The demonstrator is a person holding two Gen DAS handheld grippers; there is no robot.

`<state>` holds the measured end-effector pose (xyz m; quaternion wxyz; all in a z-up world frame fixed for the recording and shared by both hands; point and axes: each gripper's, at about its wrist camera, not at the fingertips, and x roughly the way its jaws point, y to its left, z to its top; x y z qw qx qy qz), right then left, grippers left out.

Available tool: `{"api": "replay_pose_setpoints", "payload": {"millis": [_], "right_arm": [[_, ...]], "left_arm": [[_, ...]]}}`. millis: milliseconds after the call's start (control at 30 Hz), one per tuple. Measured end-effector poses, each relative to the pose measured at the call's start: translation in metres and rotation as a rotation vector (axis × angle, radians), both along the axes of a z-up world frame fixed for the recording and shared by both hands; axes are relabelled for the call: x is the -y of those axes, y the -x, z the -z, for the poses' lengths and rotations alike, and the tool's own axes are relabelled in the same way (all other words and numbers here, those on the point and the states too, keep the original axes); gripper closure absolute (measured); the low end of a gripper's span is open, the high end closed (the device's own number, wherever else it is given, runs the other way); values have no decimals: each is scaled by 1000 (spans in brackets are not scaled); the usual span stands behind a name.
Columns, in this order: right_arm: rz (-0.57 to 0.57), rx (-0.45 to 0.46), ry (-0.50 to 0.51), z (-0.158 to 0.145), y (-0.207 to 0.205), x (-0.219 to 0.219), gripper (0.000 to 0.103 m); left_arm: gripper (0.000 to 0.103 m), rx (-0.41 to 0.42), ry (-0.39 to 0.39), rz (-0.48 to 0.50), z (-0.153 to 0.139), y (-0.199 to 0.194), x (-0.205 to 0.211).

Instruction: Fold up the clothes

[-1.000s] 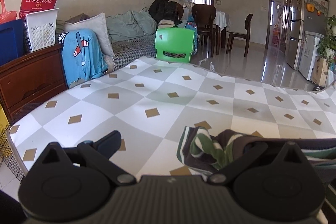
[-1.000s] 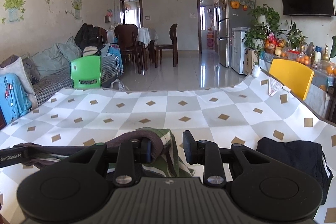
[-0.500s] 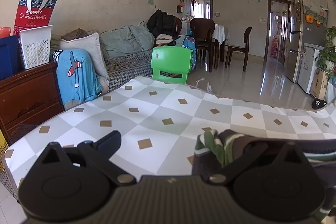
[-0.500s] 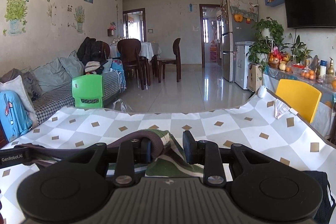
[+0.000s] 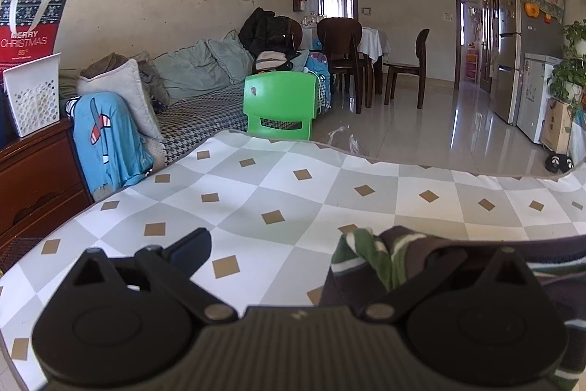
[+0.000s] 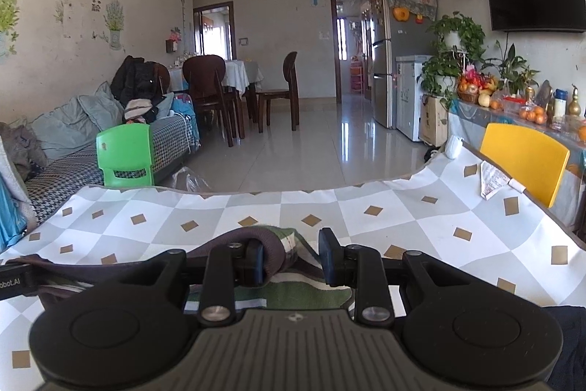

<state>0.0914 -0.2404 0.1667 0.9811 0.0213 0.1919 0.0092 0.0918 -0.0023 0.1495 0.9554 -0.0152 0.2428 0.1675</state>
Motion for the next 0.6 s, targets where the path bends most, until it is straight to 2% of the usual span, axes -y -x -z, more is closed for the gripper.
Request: {"api": "replay_pose_setpoints", "payload": {"millis": [400,500,600], "right_arm": [[59,-84,-52,29,-63,17,77],[70,-125,-48,45,-83,17,73],[85,-207,-41,64,-103,17,63]], "left_arm": [[0,-50,24,19,38,-67,16],[0,-109,58,79,56,-85,16],[0,-205,82,92,75,-101,13]]}}
